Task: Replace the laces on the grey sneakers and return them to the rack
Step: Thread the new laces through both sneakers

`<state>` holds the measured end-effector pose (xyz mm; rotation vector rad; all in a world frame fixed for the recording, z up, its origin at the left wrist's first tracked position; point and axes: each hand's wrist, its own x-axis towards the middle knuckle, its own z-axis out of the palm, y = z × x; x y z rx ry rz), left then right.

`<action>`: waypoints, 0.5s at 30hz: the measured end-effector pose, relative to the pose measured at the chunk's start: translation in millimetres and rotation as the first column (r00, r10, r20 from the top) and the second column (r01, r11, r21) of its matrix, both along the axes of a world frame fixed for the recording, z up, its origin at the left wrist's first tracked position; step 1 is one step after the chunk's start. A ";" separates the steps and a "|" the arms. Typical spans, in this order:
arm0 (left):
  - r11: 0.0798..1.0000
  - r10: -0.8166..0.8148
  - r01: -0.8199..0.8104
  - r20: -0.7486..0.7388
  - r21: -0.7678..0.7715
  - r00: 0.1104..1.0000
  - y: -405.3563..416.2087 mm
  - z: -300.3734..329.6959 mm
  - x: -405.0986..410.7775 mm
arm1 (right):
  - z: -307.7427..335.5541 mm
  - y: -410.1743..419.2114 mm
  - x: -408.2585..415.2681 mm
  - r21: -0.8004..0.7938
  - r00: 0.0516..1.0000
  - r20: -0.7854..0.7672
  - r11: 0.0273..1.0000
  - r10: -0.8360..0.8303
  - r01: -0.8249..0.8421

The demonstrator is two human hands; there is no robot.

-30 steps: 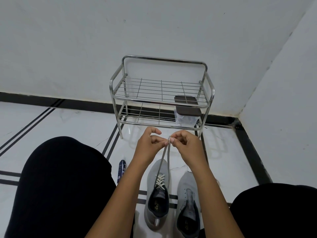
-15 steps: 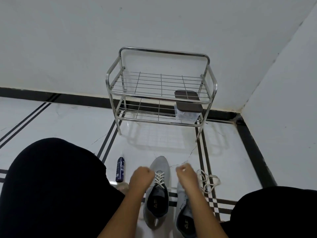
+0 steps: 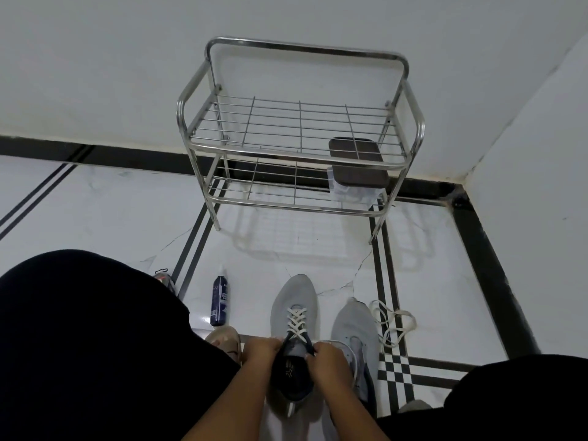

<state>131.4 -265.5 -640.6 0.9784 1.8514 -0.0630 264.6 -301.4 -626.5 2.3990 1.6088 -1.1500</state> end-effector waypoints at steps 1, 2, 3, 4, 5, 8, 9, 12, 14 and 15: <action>0.998 -0.053 0.053 0.001 -0.021 0.999 0.6 0.8 0.9 | -2.3 0.2 0.6 0.003 1.000 0.006 1.000 0.009 -0.009; 0.995 -0.082 0.083 0.010 -0.058 0.997 3.0 1.7 2.6 | -3.5 0.8 0.8 0.012 1.000 0.012 1.000 0.019 -0.020; 0.999 -0.012 0.013 0.031 -0.029 0.999 6.6 2.7 2.5 | -5.1 0.5 0.9 0.016 0.999 0.018 0.999 0.027 -0.027; 0.999 0.014 -0.015 0.035 0.030 0.999 8.1 -0.4 3.1 | -6.0 0.4 0.8 0.020 0.999 0.026 0.999 0.031 -0.032; 0.987 0.153 -0.155 0.060 0.035 0.986 6.1 0.3 3.5 | -6.3 0.3 0.2 0.021 0.999 0.028 0.999 0.032 -0.033; 0.949 0.314 -0.315 0.060 0.004 0.947 -4.7 -0.2 8.5 | -7.6 0.1 0.1 0.020 0.999 0.028 1.000 0.023 -0.024; 0.958 0.285 -0.286 0.064 0.010 0.956 -4.6 3.0 9.4 | -6.7 0.3 0.0 0.018 0.999 0.028 1.000 0.022 -0.023; 0.999 -0.002 0.001 0.020 0.054 1.000 -0.4 2.3 11.9 | -7.4 0.9 0.6 0.018 0.999 0.028 1.000 0.018 -0.018; 0.989 0.142 -0.145 0.070 0.030 0.987 4.6 -2.1 12.8 | -5.8 0.4 -0.1 0.013 0.999 0.033 1.000 0.022 -0.022; 0.989 0.142 -0.143 0.030 0.030 0.989 1.3 -2.7 14.3 | -4.6 0.3 -0.7 0.009 0.999 0.031 1.000 0.022 -0.022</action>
